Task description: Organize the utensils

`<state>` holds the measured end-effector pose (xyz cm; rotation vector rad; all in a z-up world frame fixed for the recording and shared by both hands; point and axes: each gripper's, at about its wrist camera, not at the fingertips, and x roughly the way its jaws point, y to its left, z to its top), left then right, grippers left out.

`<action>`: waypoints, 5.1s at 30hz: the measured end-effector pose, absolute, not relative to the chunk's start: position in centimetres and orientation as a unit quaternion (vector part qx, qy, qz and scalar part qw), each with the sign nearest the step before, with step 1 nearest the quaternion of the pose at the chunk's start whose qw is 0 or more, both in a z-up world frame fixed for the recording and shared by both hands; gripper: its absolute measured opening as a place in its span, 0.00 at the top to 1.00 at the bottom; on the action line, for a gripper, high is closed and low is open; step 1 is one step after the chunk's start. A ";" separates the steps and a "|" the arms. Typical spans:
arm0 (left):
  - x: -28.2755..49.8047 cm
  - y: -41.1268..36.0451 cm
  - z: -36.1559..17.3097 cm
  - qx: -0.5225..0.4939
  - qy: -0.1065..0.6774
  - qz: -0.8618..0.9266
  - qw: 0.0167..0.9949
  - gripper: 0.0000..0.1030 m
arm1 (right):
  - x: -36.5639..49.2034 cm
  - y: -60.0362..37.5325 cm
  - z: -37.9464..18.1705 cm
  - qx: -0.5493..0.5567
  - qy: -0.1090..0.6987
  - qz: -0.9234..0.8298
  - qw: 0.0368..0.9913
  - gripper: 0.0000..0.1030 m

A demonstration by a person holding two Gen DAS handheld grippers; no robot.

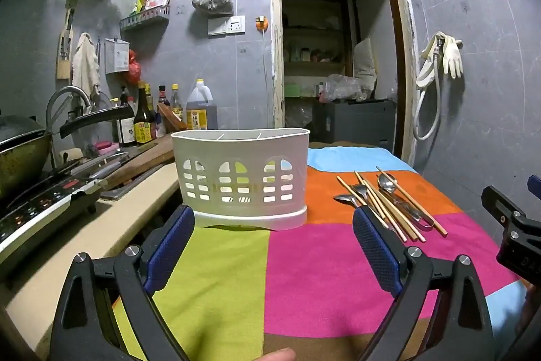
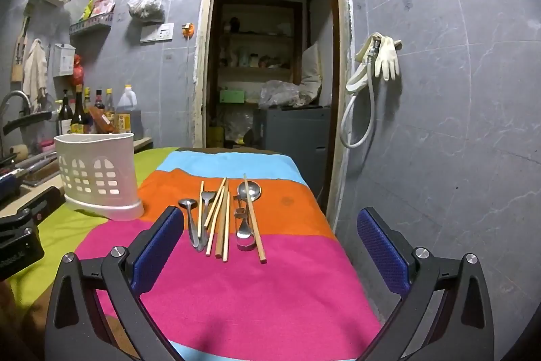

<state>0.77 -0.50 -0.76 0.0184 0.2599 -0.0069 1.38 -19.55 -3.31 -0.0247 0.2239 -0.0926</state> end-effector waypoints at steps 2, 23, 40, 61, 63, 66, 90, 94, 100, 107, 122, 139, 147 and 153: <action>0.8 -0.7 -0.9 0.010 0.130 -0.003 0.991 0.11 | 1.0 -19.8 -3.5 -0.012 0.112 -0.047 0.993 0.00; 1.0 0.0 -1.2 0.008 0.134 -0.006 0.991 0.11 | 2.1 -19.1 -4.5 -0.011 0.117 -0.044 0.992 0.00; 1.1 0.2 -1.3 0.009 0.136 -0.007 0.991 0.11 | 2.3 -19.0 -4.4 -0.011 0.125 -0.044 0.991 0.00; 1.1 0.3 -1.5 0.009 0.139 -0.006 0.990 0.11 | 2.4 -19.1 -4.4 -0.010 0.128 -0.043 0.991 0.00; 1.1 0.3 -1.5 0.010 0.139 -0.006 0.990 0.11 | 2.5 -19.1 -4.4 -0.010 0.129 -0.043 0.991 0.00; 1.2 0.3 -1.5 0.010 0.139 -0.006 0.990 0.11 | 2.5 -19.1 -4.4 -0.010 0.129 -0.043 0.991 0.00; 5.7 0.1 1.0 0.024 0.177 -0.053 0.983 0.11 | 5.5 -20.2 -3.0 -0.039 0.141 -0.033 0.989 0.00; 7.5 -1.3 1.2 0.032 0.204 -0.085 0.975 0.11 | 7.6 -21.7 -2.0 -0.031 0.156 -0.011 0.987 0.00; 10.6 -3.8 0.7 0.029 0.251 -0.129 0.959 0.12 | 11.0 -23.2 -1.5 -0.024 0.182 0.027 0.983 0.01; 14.4 -5.7 -0.3 0.016 0.305 -0.166 0.937 0.42 | 15.6 -24.6 -2.4 0.009 0.252 0.095 0.963 0.25; 21.3 -6.2 -2.3 -0.036 0.421 -0.200 0.884 0.89 | 22.5 -25.3 -6.2 0.076 0.376 0.186 0.905 0.80; 24.0 -6.0 -3.7 -0.066 0.457 -0.222 0.859 0.95 | 25.5 -26.5 -8.1 0.135 0.431 0.197 0.870 0.94; 23.1 -6.0 -3.1 -0.070 0.444 -0.235 0.862 1.00 | 25.0 -27.4 -8.2 0.168 0.427 0.206 0.864 0.95; 22.4 -6.3 -3.0 -0.065 0.436 -0.235 0.866 1.00 | 23.8 -27.4 -7.3 0.168 0.407 0.207 0.874 0.95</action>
